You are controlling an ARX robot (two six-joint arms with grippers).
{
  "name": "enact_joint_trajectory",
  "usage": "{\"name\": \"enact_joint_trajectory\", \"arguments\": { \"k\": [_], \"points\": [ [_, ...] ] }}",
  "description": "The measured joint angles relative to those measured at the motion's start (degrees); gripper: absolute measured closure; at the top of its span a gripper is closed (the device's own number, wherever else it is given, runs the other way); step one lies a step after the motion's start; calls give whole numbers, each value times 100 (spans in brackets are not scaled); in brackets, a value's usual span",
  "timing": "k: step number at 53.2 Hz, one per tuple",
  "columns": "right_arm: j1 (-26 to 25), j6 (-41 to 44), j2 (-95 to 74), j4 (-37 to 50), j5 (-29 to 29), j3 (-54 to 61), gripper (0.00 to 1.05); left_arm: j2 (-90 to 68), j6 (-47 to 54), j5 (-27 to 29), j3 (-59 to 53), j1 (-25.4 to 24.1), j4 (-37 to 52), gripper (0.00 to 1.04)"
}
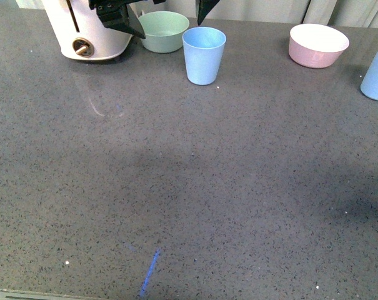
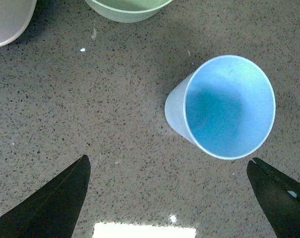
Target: Stack blue cups with both arms
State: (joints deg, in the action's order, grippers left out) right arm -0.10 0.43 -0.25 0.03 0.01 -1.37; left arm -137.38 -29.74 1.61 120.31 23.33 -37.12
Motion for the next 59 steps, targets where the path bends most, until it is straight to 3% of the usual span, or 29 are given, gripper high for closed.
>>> {"name": "enact_joint_trajectory", "arguments": {
  "k": [15,35,45,52,54,59],
  "points": [
    [0,0,0,0,0,0,9,-1226,-299,153,1797,26,-848,9],
    [0,0,0,0,0,0,9,-1565,-446,271,2188,79,-1078,11],
    [0,0,2,0,0,0,9,-1720,-503,267,2450,162,-1329,37],
    [0,0,0,0,0,0,9,-2135,-579,155,3224,219,-1786,65],
    [0,0,2,0,0,0,9,-2218,-592,138,3390,227,-1888,67],
    [0,0,0,0,0,0,9,-2527,-634,105,3910,243,-2194,86]
  ]
}}
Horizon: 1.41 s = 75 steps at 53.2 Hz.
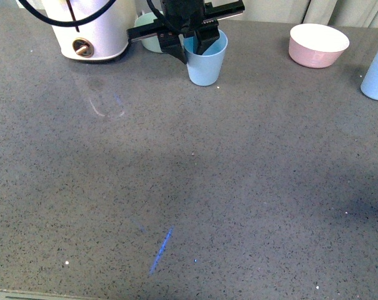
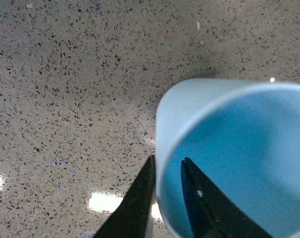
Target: Stack blue cups with both arms
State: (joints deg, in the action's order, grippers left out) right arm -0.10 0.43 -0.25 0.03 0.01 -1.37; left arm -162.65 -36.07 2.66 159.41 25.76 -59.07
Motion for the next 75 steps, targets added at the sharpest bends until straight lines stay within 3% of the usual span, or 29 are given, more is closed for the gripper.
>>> {"name": "enact_joint_trajectory", "arguments": {
  "k": [1,5,22,48,75],
  "points": [
    [0,0,2,0,0,0,9,-79,-9,-2,92,0,-66,94],
    [0,0,2,0,0,0,9,-162,-26,20,278,9,-155,103],
    [0,0,2,0,0,0,9,581,98,227,-590,295,98,103],
    [0,0,2,0,0,0,9,2763,166,195,-4352,1102,1602,103],
    [0,0,2,0,-2,0,9,2883,52,205,-5348,1351,1893,103]
  ]
}}
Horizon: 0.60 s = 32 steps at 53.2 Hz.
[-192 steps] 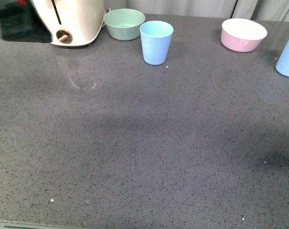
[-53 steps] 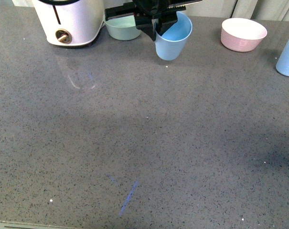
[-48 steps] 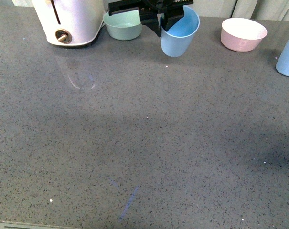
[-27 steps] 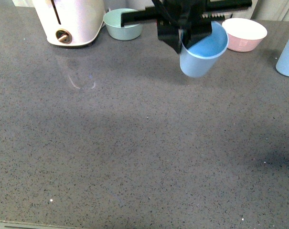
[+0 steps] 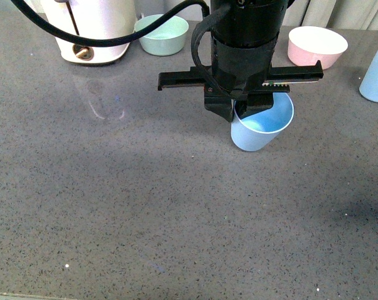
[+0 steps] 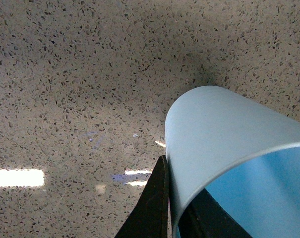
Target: Stack blue cups with both arms
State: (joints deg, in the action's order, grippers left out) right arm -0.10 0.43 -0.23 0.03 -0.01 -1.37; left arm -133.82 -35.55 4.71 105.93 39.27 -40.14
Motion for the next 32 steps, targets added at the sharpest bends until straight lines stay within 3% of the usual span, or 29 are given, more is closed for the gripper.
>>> {"name": "enact_joint_trajectory", "arguments": {
  "k": [6,27,32],
  "points": [
    [0,0,0,0,0,0,9,2,-44,-7,-26,24,15,103],
    [0,0,0,0,0,0,9,116,-214,-116,-184,85,83,50],
    [0,0,0,0,0,0,9,216,-227,-129,-284,96,192,32]
  ]
}}
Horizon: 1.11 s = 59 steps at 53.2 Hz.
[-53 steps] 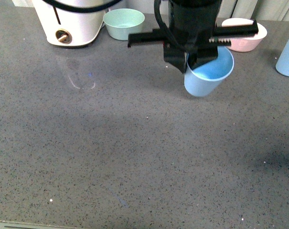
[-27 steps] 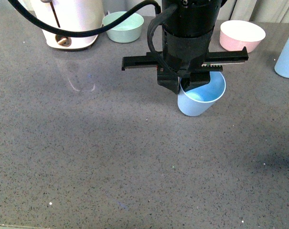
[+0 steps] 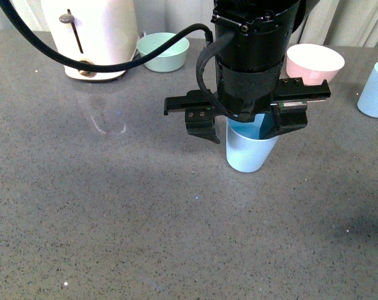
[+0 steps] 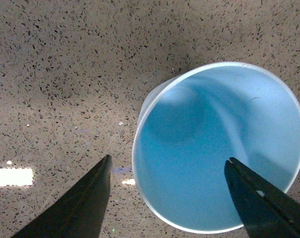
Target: Stack blue cups with both arms
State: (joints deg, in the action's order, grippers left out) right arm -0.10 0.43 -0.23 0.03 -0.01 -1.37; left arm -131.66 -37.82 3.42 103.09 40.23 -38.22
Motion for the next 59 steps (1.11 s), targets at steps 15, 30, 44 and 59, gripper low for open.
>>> {"name": "enact_joint_trajectory", "arguments": {
  "k": [15,30,44,59],
  "points": [
    [0,0,0,0,0,0,9,688,7,24,-271,125,98,9],
    [0,0,0,0,2,0,9,1609,92,142,-1088,-118,627,9],
    [0,0,0,0,2,0,9,3069,1082,664,-2544,-1163,2623,11],
    [0,0,0,0,0,0,9,5731,3501,962,-6784,-2811,7962,65]
  ]
}}
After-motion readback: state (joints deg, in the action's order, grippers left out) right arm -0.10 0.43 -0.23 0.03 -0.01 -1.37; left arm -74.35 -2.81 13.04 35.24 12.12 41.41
